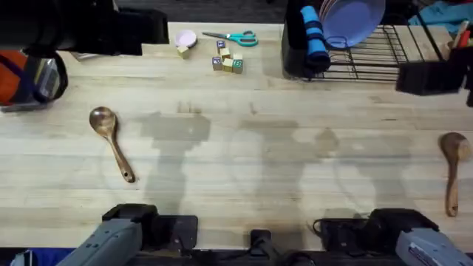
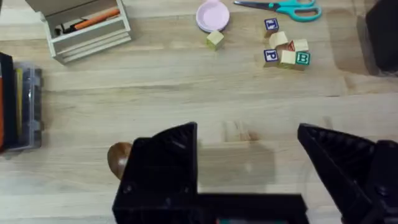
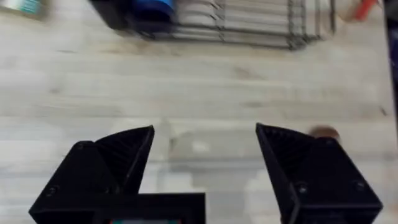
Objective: Pick up the spoon on the table one by one and put them onto the rack
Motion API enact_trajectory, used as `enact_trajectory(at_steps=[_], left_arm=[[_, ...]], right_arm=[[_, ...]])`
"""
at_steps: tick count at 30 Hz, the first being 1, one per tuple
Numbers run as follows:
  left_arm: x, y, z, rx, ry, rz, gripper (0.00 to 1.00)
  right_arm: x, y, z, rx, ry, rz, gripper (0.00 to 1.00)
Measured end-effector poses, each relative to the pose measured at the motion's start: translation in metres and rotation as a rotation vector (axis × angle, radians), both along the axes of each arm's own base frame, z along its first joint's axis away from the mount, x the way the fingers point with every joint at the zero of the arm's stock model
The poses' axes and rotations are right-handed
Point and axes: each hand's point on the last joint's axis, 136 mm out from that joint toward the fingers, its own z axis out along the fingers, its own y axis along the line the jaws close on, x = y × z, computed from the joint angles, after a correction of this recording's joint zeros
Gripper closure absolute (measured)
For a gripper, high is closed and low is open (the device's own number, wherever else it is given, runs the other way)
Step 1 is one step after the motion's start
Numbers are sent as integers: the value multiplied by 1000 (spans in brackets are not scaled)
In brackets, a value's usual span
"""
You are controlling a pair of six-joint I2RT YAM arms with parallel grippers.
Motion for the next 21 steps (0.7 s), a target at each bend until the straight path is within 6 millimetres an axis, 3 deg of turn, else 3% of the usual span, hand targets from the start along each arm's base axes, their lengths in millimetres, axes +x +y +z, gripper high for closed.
enact_trajectory(at_steps=[15,21], left_arm=[[0,0,0,0,0,0,7],[0,0,0,0,0,0,7]], right_arm=[[-56,-101,-16,-23,114,-515,6],[-75,-125,-16,9,107,-670,6]])
